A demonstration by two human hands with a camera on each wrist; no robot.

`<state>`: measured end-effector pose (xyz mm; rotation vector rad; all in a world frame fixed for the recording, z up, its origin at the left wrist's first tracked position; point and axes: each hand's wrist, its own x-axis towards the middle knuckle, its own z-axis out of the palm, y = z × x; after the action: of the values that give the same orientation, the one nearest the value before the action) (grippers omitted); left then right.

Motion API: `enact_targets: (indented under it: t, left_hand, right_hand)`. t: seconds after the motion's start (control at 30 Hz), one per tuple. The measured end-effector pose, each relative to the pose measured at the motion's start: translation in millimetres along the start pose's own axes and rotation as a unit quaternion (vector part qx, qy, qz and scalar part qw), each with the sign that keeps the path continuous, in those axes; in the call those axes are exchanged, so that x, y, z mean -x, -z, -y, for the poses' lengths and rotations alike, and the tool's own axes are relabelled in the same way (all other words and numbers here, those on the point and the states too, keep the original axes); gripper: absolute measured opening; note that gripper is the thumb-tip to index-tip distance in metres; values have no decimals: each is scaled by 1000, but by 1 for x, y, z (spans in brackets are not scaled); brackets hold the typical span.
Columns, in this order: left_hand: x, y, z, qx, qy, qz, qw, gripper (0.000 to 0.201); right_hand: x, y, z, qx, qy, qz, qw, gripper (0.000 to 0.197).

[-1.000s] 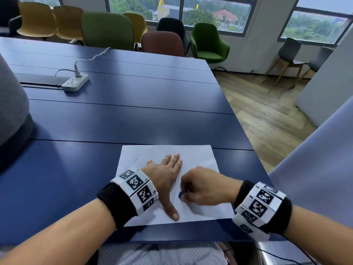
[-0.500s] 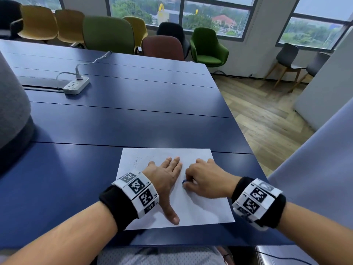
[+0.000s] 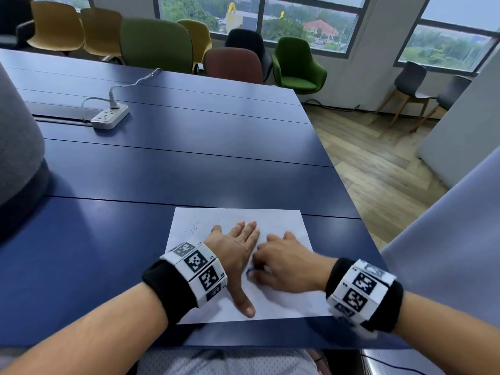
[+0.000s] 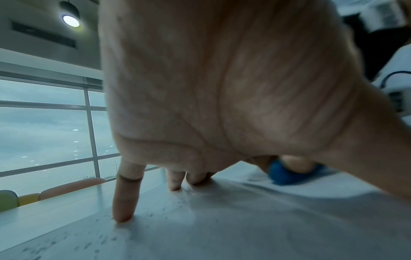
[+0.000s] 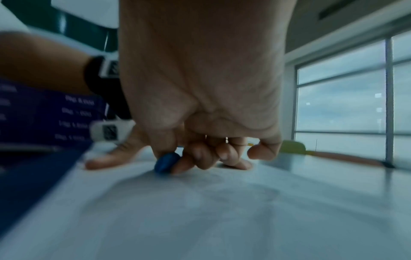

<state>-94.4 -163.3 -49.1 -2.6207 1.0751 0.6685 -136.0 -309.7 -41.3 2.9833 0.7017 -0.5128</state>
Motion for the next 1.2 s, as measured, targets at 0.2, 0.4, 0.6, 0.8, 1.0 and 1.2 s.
enact_targets:
  t: [0.2, 0.4, 0.6, 0.8, 1.0, 1.2]
  left_hand:
    - [2, 1, 1, 3, 1, -1, 1000, 153]
    - [0, -1, 1, 5, 4, 0, 1000, 154]
    - [0, -1, 0, 4, 4, -1, 1000, 153]
    - [1, 0, -2, 10, 9, 0, 1000, 154]
    - [5, 3, -4, 14, 12, 0, 1000, 153]
    - [8, 5, -4, 31, 12, 5, 999, 152]
  right_hand:
    - [-25, 9, -48, -38, -118, -44, 991, 31]
    - [-11, 3, -31, -19, -34, 32, 999, 32]
    - [-6, 0, -42, 5, -47, -2, 999, 34]
    - [-6, 8, -58, 30, -68, -13, 997, 36]
    - [7, 9, -48, -108, -19, 50, 993, 27]
    - [9, 31, -94, -134, -152, -135, 970, 34]
